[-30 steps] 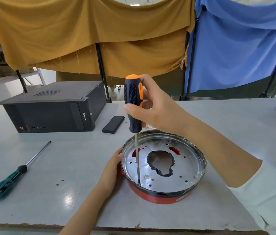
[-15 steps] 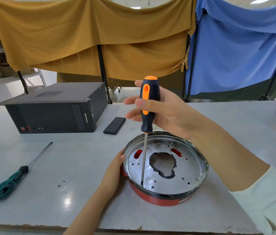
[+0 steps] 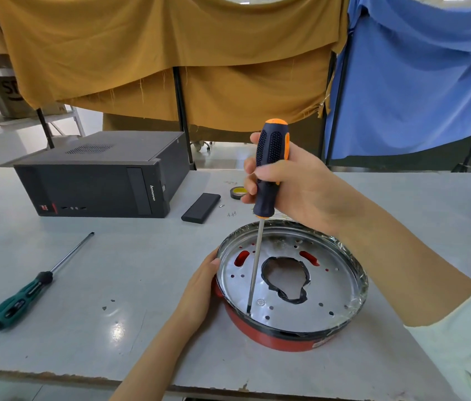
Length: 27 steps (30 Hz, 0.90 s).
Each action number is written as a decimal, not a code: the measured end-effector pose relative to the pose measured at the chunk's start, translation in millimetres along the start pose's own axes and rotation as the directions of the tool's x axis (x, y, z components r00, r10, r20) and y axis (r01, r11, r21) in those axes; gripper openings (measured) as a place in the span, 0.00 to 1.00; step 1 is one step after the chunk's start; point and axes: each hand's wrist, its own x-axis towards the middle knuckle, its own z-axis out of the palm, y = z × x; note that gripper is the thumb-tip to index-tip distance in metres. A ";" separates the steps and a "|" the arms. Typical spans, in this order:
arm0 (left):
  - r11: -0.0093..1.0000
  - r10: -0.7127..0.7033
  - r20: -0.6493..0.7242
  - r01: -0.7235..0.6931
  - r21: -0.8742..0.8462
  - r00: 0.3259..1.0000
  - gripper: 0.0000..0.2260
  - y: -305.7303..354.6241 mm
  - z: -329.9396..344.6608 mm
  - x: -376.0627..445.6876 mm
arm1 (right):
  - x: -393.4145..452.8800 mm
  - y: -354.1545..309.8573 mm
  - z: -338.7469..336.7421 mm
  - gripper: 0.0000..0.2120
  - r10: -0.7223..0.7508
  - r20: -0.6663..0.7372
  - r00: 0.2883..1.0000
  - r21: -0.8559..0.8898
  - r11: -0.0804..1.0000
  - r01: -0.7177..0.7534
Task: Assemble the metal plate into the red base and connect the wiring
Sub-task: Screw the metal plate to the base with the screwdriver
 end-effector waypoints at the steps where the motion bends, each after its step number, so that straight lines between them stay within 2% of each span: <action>1: 1.000 -0.003 0.001 0.003 0.004 1.000 0.22 0.4 0.3 0.1 | -1.9 -1.7 -1.8 0.18 0.017 0.026 1.000 0.034 0.999 -0.018; 3: 1.000 -0.007 0.000 0.007 0.007 1.000 0.21 0.4 0.6 0.1 | -4.9 -2.1 -6.2 0.18 0.003 0.032 0.999 -0.053 0.999 -0.001; 6: 1.000 -0.006 -0.006 0.006 0.008 1.000 0.22 0.0 0.2 -0.5 | -4.1 -0.2 -4.7 0.21 -0.036 -0.074 0.997 -0.225 0.974 0.019; 9: 1.000 0.005 -0.006 -0.005 0.025 1.000 0.23 0.5 0.2 -1.2 | -0.7 1.2 0.6 0.23 -0.049 -0.127 0.991 -0.258 0.966 0.015; 12: 1.000 0.002 0.000 -0.002 0.008 1.000 0.23 0.6 0.1 -2.0 | -2.6 0.2 3.7 0.18 -0.009 0.012 1.000 -0.110 0.994 0.011; 14: 1.000 0.004 0.000 -0.004 0.008 1.000 0.22 0.9 0.3 -2.3 | -5.3 -0.9 1.5 0.18 0.018 0.086 0.996 0.029 0.999 -0.020; 15: 1.000 0.004 -0.001 -0.004 0.009 1.000 0.22 1.1 0.4 -2.4 | -6.4 -0.7 0.4 0.18 0.018 0.104 0.994 0.032 0.999 -0.021; 17: 1.000 0.003 0.000 -0.003 0.009 1.000 0.22 1.5 0.6 -2.3 | -6.8 1.0 -0.1 0.16 0.001 0.075 0.997 -0.104 0.995 0.007; 20: 1.000 -0.003 0.001 0.003 0.003 1.000 0.22 1.0 0.3 -2.0 | -3.8 5.0 3.2 0.18 -0.084 -0.078 0.993 -0.377 0.925 0.048; 22: 1.000 -0.002 0.003 0.002 0.007 1.000 0.22 0.5 0.5 -2.1 | -1.8 6.0 5.1 0.19 -0.118 -0.124 0.985 -0.429 0.902 0.054; 24: 1.000 0.001 0.000 -0.001 0.007 1.000 0.21 0.7 0.6 -2.6 | -1.9 4.7 5.4 0.20 -0.068 -0.068 0.995 -0.356 0.933 0.040; 27: 1.000 -0.003 -0.009 0.003 0.007 1.000 0.22 1.0 0.7 -2.7 | -6.5 -0.4 3.7 0.22 0.028 0.073 0.997 -0.088 0.996 -0.021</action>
